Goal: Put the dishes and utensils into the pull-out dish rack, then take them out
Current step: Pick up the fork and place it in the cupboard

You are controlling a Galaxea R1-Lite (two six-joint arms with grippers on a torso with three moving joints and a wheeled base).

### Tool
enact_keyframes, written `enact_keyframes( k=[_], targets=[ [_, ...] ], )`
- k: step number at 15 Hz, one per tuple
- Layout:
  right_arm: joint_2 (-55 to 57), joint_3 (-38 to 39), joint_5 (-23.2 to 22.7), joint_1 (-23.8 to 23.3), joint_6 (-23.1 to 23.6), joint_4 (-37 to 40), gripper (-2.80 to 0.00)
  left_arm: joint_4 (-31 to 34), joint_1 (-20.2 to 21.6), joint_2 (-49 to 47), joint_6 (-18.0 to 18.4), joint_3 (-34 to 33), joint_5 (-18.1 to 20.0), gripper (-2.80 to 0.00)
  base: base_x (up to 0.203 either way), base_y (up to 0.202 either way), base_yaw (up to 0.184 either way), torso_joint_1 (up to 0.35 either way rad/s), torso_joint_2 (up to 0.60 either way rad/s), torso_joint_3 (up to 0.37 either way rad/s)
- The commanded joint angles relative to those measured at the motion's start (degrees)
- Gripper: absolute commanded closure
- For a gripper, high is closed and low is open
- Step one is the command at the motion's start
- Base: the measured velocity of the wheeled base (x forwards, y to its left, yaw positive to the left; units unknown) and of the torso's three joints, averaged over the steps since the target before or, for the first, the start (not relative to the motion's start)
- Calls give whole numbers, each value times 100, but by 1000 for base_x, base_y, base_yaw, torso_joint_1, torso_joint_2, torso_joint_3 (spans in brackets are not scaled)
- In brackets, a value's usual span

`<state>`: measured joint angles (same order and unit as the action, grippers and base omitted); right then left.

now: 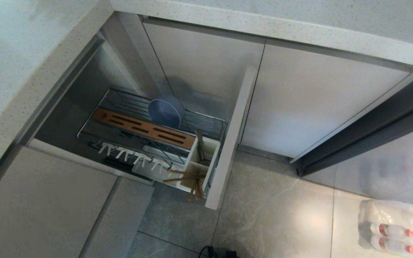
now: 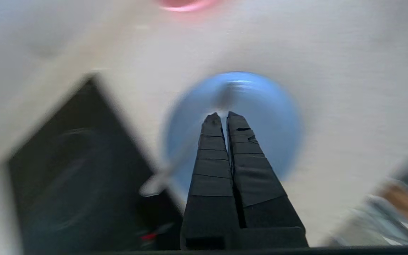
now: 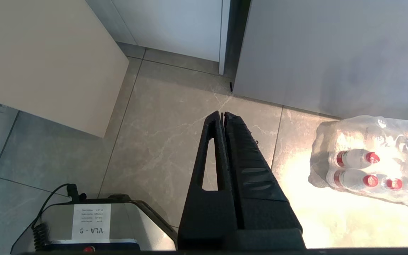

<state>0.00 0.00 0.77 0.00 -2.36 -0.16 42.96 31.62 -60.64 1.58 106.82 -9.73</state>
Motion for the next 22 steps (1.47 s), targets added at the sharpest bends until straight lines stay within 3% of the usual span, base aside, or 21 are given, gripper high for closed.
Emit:
enact_keyframes(
  k=[1, 3, 5, 8, 11, 14, 22],
  targets=[
    [9, 0, 2, 0, -1, -2, 0, 19, 859, -12, 57, -34, 348, 0, 0, 0, 0, 0, 0, 0],
    [9, 0, 2, 0, -1, -2, 0, 19, 1949, -70, 230, -180, 1169, 0, 0, 0, 0, 0, 0, 0],
    [8, 0, 2, 0, -1, -2, 0, 19, 2717, -278, 414, -475, 1974, 0, 0, 0, 0, 0, 0, 0],
    [9, 0, 2, 0, -1, -2, 0, 19, 2934, -921, 569, -827, 2380, 0, 0, 0, 0, 0, 0, 0],
    [9, 0, 2, 0, -1, -2, 0, 8, 3424, -1298, 588, -947, 3412, 0, 0, 0, 0, 0, 0, 0],
    [9, 0, 2, 0, -1, -2, 0, 2, 3644, -1543, 581, -940, 4011, 0, 0, 0, 0, 0, 0, 0],
    [9, 0, 2, 0, -1, -2, 0, -21, 3685, -1700, 587, -1092, 4504, 0, 0, 0, 0, 0, 0, 0]
  ],
)
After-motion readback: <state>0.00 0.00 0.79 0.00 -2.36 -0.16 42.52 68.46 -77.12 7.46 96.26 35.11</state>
